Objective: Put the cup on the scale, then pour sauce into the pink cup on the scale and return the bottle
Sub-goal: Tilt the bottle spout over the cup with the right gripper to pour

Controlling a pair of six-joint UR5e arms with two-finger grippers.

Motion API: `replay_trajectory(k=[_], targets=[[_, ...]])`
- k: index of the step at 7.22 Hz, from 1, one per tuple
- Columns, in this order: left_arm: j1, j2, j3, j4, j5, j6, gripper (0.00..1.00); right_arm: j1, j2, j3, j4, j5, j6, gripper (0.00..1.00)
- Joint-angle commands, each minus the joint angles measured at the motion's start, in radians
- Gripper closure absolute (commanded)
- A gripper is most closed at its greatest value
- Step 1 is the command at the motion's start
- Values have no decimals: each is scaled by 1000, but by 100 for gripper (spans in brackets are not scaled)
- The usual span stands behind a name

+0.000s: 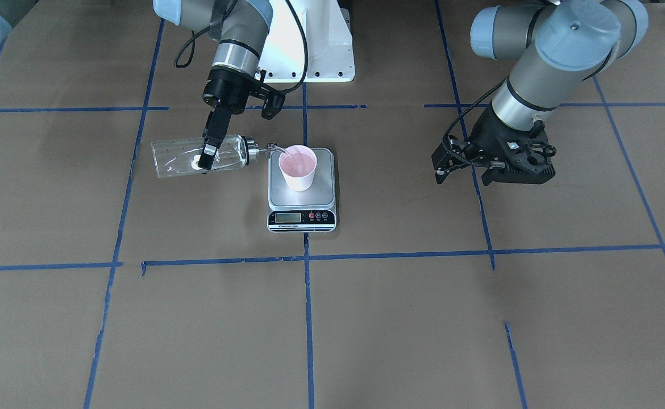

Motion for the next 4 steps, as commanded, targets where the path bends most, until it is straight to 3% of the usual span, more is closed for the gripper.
replay_trajectory(k=[1, 4], targets=[[0, -1, -1, 0, -1, 0, 5, -2, -11, -4, 8, 10, 212, 100], [0, -1, -3, 0, -1, 0, 5, -8, -14, 1, 12, 34, 505, 100]])
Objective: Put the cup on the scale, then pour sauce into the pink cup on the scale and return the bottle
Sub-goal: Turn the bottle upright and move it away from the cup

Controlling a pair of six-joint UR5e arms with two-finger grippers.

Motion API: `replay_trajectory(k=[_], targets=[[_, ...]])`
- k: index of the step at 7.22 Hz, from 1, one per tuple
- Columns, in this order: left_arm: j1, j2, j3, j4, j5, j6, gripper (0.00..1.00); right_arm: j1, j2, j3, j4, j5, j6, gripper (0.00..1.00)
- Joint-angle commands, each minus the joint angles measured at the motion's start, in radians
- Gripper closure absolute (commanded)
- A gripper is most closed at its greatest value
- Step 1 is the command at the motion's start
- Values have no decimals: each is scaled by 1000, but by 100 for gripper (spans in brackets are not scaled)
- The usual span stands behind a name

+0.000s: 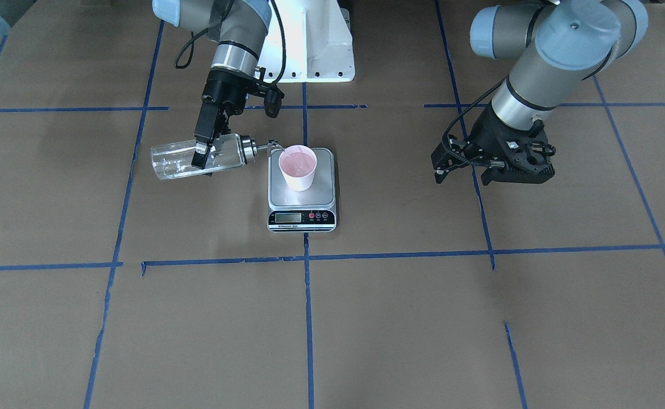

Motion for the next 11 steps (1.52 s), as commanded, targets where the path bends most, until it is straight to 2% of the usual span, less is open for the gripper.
replay_trajectory(k=[1, 2, 3, 4, 6, 7, 8, 9, 11], targets=[[0, -1, -1, 0, 0, 0, 5, -11, 1, 6, 6, 44, 310, 100], [0, -1, -1, 0, 0, 0, 5, -16, 1, 6, 29, 58, 461, 100], [0, -1, -1, 0, 0, 0, 5, -19, -2, 5, 124, 85, 590, 100], [0, -1, -3, 0, -2, -2, 5, -18, -10, 5, 285, 172, 754, 100], [0, -1, -6, 0, -2, -2, 5, -14, -59, 20, 406, 188, 994, 100], [0, -1, -7, 1, -2, -2, 5, -13, -83, 28, 564, 191, 1183, 100], [0, -1, -6, 0, 0, -2, 5, -10, -140, 31, 687, 190, 1258, 100], [0, -1, -7, 1, 1, -2, 5, -1, -239, 61, 710, 190, 1274, 100], [0, -1, -6, 0, 2, -3, 5, 48, -356, 63, 720, 191, 1384, 100]])
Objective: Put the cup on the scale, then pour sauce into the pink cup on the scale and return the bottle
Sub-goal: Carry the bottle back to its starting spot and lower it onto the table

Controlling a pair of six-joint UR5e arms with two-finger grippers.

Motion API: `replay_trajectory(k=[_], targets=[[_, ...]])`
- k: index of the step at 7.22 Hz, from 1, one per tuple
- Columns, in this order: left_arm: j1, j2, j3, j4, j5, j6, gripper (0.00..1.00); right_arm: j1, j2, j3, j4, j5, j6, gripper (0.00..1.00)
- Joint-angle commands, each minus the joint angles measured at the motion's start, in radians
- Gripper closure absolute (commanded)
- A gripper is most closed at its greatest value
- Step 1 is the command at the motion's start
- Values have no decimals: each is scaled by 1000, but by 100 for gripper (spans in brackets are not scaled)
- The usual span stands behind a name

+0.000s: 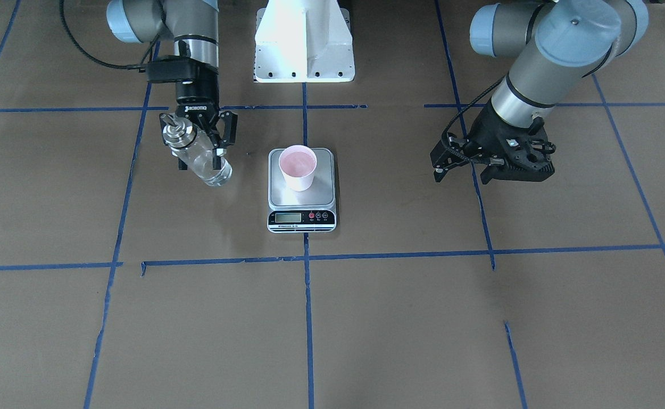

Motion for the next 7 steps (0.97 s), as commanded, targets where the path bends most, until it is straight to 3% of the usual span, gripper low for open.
replay_trajectory(k=[1, 3, 7], targets=[[0, 0, 4, -1, 2, 0, 5, 30, -102, -5, 55, 0, 54, 100], [0, 2, 0, 0, 5, 0, 5, 39, -167, -16, 57, 1, 57, 100], [0, 2, -2, 0, 5, -1, 5, 35, -162, -97, 57, -3, 60, 100]])
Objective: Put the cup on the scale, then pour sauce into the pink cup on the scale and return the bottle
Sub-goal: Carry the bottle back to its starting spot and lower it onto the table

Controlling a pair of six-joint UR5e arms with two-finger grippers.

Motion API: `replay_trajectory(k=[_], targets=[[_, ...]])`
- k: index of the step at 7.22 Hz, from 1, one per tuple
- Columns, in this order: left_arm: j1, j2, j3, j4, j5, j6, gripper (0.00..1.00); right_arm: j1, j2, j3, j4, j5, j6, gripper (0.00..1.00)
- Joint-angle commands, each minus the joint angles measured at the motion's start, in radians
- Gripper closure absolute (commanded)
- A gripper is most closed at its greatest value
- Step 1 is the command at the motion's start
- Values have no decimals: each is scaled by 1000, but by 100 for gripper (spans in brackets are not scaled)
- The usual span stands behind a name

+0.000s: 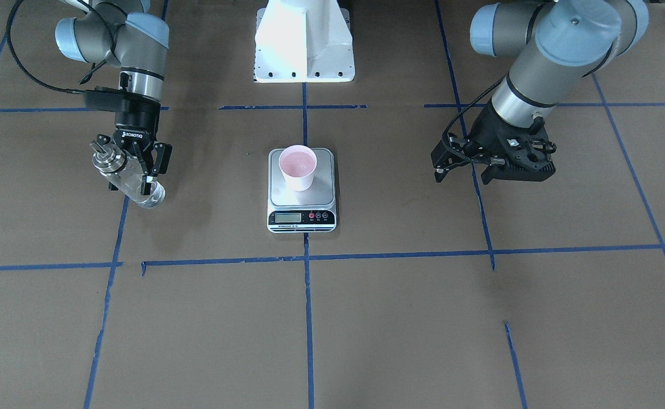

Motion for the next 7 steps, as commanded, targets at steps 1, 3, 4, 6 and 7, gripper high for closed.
replay_trajectory(k=[1, 3, 4, 6, 7], targets=[[0, 0, -2, 0, 0, 1, 5, -1, 1, -35, 0, -4, 1, 100], [0, -2, -3, 0, 0, 0, 5, 1, -5, -38, -1, -12, 1, 100], [0, -2, -5, 0, 0, 0, 5, 1, -11, -36, -1, -13, -1, 100], [0, -2, -5, 0, 0, 0, 5, 1, -16, -39, -3, -13, -1, 100], [0, -2, -6, 0, 0, 0, 5, 1, -14, -39, -3, -12, -1, 100]])
